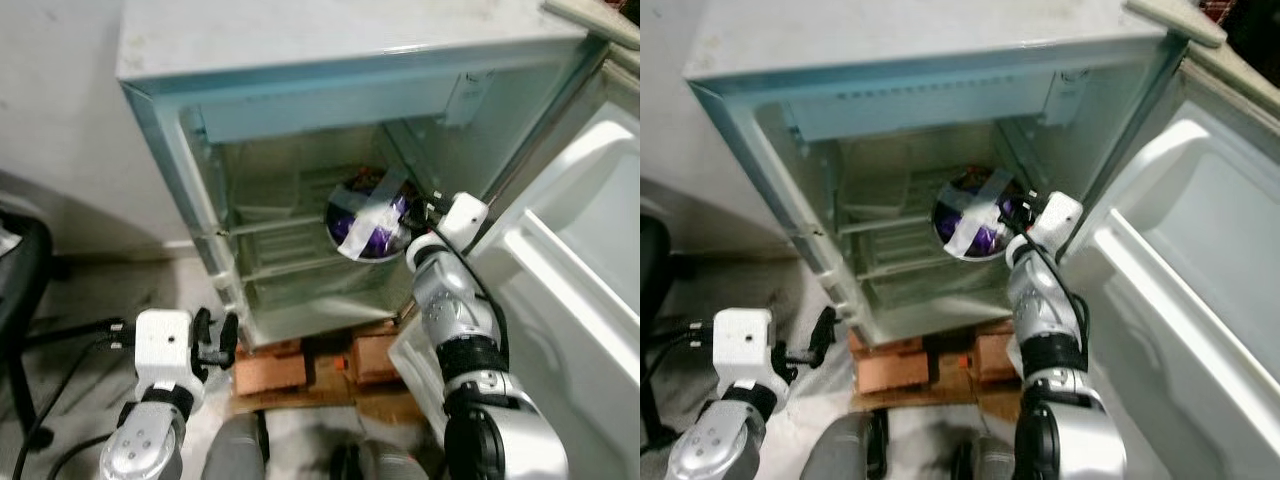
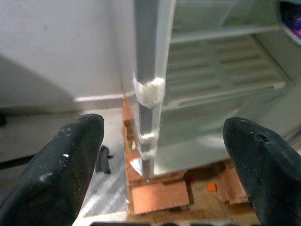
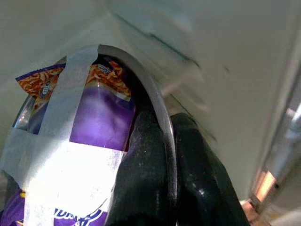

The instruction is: Restocking fridge

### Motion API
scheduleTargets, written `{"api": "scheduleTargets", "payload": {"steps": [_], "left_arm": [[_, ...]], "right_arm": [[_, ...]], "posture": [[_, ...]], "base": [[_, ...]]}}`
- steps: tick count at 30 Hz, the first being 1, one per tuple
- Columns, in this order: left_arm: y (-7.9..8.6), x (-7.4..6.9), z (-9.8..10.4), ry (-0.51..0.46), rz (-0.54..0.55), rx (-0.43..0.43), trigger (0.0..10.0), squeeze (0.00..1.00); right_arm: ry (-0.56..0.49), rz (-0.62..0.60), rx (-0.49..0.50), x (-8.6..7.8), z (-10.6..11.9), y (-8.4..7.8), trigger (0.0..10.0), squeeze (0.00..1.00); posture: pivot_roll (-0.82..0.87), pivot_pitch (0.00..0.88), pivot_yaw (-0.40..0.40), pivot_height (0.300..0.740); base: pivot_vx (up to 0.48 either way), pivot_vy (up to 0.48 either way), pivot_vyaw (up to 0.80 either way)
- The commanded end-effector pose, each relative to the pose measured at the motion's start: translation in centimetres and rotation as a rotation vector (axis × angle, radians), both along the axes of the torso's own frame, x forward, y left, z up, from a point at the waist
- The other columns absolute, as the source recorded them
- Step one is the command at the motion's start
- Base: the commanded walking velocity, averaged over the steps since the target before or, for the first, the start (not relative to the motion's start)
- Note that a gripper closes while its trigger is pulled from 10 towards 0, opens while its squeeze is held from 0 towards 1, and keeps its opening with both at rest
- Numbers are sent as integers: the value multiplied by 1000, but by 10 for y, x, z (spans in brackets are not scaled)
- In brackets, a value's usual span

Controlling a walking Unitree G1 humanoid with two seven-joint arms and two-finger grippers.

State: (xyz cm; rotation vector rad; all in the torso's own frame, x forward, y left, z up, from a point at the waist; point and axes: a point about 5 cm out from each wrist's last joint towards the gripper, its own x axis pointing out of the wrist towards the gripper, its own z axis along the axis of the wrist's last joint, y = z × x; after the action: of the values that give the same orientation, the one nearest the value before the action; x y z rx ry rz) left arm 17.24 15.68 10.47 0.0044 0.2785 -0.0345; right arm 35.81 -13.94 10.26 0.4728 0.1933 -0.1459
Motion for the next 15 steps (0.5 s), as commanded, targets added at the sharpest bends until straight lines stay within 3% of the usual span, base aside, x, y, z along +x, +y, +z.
{"api": "scheduleTargets", "payload": {"steps": [1, 8, 12, 15], "left_arm": [[-2, -7, 4, 7, -3, -3, 10000, 0], [-4, -26, 10, 36, 13, -9, 10000, 0], [-7, -27, 10, 43, 17, -13, 10000, 0], [-10, -27, 11, 47, 26, -19, 10000, 0]], "right_arm": [[-31, -22, 15, 7, 8, -1, 10000, 0], [-70, -12, 46, 27, 28, 11, 10000, 0], [-84, -19, 85, 33, 39, 18, 10000, 0], [-86, -58, 171, 41, 52, 25, 10000, 0]], "posture": [[269, 316, -74, 740], [291, 349, -91, 740], [296, 352, -108, 740], [303, 356, -124, 740]], "base": [[0, 0, 0], [0, 0, 0], [0, 0, 0], [0, 0, 0]]}}
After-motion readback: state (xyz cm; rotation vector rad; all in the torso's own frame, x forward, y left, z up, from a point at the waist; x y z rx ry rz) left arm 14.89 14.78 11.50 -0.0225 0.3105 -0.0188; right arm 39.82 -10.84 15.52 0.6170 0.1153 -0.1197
